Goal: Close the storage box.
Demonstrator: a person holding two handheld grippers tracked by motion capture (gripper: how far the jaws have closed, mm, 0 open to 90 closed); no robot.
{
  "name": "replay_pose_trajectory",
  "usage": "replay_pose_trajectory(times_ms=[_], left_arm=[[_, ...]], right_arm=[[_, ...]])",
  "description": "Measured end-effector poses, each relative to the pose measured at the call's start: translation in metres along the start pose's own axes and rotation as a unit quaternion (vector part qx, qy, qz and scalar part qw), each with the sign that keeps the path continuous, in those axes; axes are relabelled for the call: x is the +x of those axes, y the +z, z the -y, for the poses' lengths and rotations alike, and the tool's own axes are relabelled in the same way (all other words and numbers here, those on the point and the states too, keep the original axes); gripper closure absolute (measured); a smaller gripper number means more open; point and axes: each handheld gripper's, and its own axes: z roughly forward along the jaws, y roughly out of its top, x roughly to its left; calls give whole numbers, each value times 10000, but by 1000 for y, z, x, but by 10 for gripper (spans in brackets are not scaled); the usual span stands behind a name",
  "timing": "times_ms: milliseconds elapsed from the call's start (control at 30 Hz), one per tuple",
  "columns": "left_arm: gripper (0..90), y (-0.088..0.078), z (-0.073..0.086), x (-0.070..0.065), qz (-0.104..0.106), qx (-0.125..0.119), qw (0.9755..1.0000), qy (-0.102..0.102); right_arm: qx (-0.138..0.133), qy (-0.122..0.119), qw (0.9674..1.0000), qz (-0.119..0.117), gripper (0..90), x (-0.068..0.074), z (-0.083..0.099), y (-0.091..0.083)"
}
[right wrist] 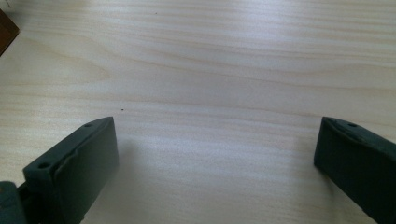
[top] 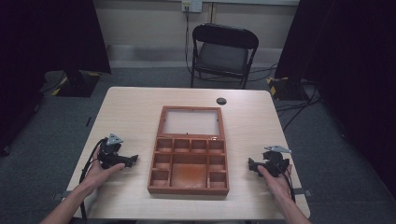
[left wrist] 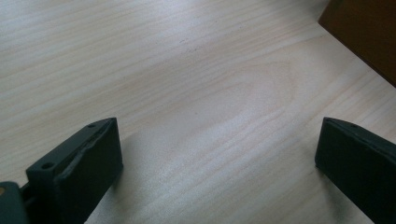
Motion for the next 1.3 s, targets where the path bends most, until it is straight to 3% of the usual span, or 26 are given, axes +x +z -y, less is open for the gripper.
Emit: replay_pose_trajectory(times_ms=[300, 333, 400, 467, 600, 700, 833, 933, 1033, 1100, 1167, 1300], left_arm=[[96, -4, -1, 3, -62, -34, 9999, -134], [170, -5, -2, 3, -87, -20, 9999, -147], [167, -6, -5, 4, 44, 50, 9997, -218], [171, -6, -5, 5, 39, 82, 9999, -136], [199, -6, -7, 4, 135, 68, 9998, -116], [198, -11, -10, 2, 165, -41, 9998, -90], [173, -15, -16, 2, 321, -160, 9993, -127], [165, -16, -18, 1, 363, -155, 9992, -105], [168, -20, -24, -2, 283, -358, 9988, -164], [171, -20, -26, -3, 305, -325, 9989, -143], [169, -19, -31, -4, 364, -270, 9989, -82], [178, -12, -39, -8, 415, -399, 9981, -202]], right_arm=[[20, -57, 9999, -108, 17, 6, -1, -1], [5, -59, 9999, -112, 75, 6, -1, -2], [-68, -69, 9999, -95, 145, 7, -2, -3], [-50, -50, 9997, -237, 146, 9, -4, -3], [-199, -101, 9994, -270, 147, 11, -8, -7], [-166, -87, 9992, -366, 150, 11, -9, -8], [-333, -12, 9985, -437, 145, 11, -18, -15], [-317, -95, 9984, -464, 145, 13, -22, -16], [-249, -211, 9968, -729, 145, 18, -30, -19], [-221, -229, 9960, -840, 151, 20, -34, -19], [-209, -354, 9959, -801, 156, 24, -37, -18], [-284, -372, 9944, -953, 160, 28, -44, -16]])
